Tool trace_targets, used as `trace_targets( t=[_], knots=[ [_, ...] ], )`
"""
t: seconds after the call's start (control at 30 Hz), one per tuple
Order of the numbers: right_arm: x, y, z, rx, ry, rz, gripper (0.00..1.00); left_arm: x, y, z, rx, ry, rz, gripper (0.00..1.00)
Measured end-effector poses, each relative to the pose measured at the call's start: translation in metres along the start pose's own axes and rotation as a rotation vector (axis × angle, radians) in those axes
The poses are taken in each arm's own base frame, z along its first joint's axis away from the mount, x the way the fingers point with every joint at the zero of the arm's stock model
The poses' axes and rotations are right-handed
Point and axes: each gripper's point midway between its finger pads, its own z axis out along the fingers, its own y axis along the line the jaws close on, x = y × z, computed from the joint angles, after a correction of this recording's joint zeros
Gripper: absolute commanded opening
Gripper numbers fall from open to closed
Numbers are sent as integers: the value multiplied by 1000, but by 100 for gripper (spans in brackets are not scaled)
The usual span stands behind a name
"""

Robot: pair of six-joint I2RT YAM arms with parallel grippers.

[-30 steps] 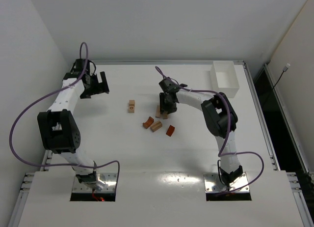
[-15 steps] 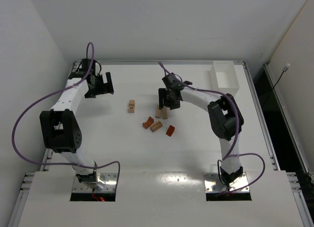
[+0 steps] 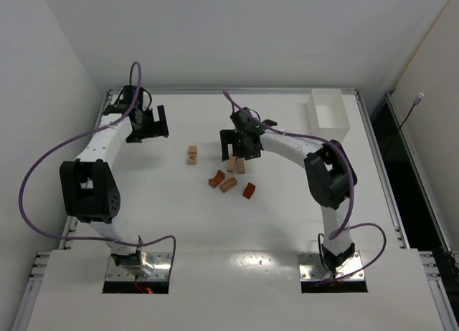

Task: Build the wood block tower

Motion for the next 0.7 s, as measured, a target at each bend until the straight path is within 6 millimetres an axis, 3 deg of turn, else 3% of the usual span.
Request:
trace_targets(
  t=[0.3, 0.7],
  knots=[
    [27, -18, 29, 106, 74, 5, 86, 0, 1, 0, -5, -1, 0, 99],
    [20, -19, 46, 140, 74, 26, 86, -1, 1, 0, -4, -1, 0, 99]
  ],
)
